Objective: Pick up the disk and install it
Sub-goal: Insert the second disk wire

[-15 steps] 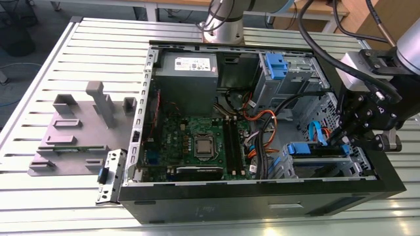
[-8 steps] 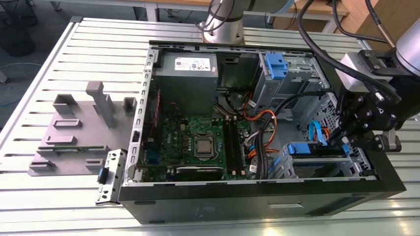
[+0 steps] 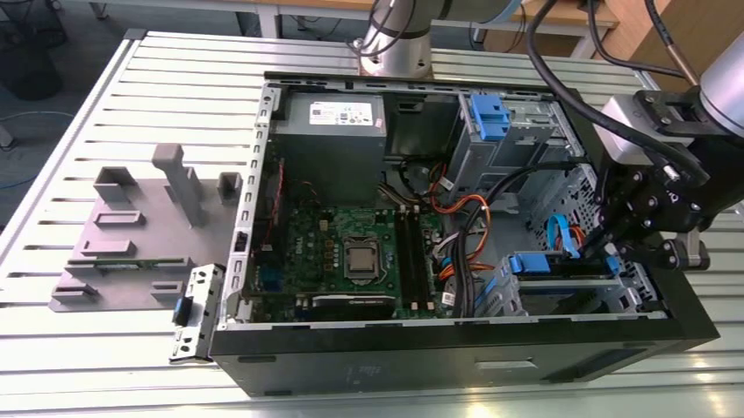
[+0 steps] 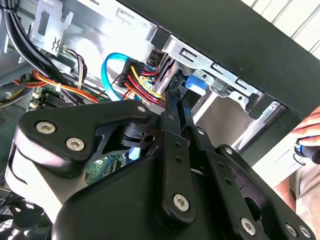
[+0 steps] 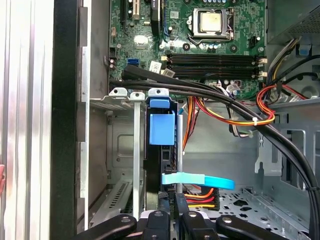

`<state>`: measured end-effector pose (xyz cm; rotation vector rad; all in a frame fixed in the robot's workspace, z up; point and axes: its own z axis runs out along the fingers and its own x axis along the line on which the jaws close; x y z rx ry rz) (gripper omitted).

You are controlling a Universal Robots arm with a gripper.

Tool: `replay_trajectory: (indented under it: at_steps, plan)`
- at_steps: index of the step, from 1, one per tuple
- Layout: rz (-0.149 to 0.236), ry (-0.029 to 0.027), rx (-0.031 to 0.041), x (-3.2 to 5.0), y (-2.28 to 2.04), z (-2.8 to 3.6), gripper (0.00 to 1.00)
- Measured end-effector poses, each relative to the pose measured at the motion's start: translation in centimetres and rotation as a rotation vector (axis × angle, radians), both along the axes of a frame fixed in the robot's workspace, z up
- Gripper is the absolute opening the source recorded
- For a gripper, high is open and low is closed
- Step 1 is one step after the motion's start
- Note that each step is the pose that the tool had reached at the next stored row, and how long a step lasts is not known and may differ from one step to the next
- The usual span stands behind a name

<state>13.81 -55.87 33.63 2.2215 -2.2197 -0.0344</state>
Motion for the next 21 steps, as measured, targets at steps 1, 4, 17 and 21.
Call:
replay_trajectory:
  at_steps: [1, 4, 17, 21]
  plan:
    - [0.0, 0.0, 0.0, 0.0, 0.0, -0.02, 0.16]
    - [0.0, 0.0, -0.0001, 0.0, -0.01, -0.04, 0.16]
    - [-0.015, 0.0, -0.0002, 0.0, -0.11, -0.11, 0.16]
    - [-0.018, 0.0, -0.0001, 0.0, -0.1, -0.14, 0.16]
